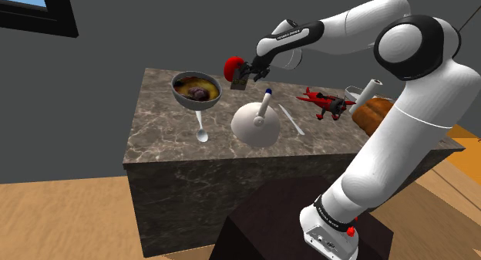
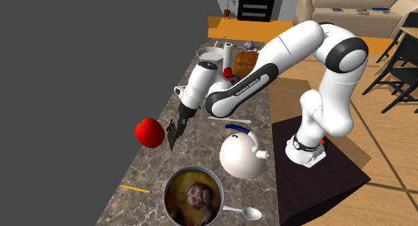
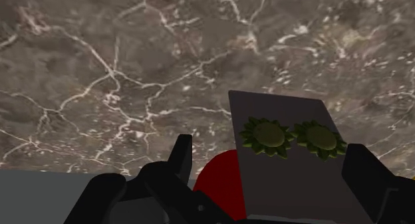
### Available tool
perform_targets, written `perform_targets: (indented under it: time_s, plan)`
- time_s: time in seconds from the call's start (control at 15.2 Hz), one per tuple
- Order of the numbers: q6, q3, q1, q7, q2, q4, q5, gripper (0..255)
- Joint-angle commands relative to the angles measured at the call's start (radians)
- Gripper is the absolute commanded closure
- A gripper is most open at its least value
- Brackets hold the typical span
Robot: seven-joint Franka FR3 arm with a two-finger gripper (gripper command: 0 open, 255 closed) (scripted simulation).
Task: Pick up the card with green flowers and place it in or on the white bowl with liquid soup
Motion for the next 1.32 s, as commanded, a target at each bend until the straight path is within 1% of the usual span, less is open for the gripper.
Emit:
perform_targets:
  time_s: [0.0,0.13,0.2,0.79,1.25]
  plan:
    - [0.0,0.0,0.0,0.0,0.0,0.0,0.0,0]
    - [0.0,0.0,0.0,0.0,0.0,0.0,0.0,0]
    - [0.0,0.0,0.0,0.0,0.0,0.0,0.0,255]
    - [0.0,0.0,0.0,0.0,0.0,0.0,0.0,255]
    - [-0.085,-0.008,0.003,0.035,-0.046,0.042,-0.039,255]
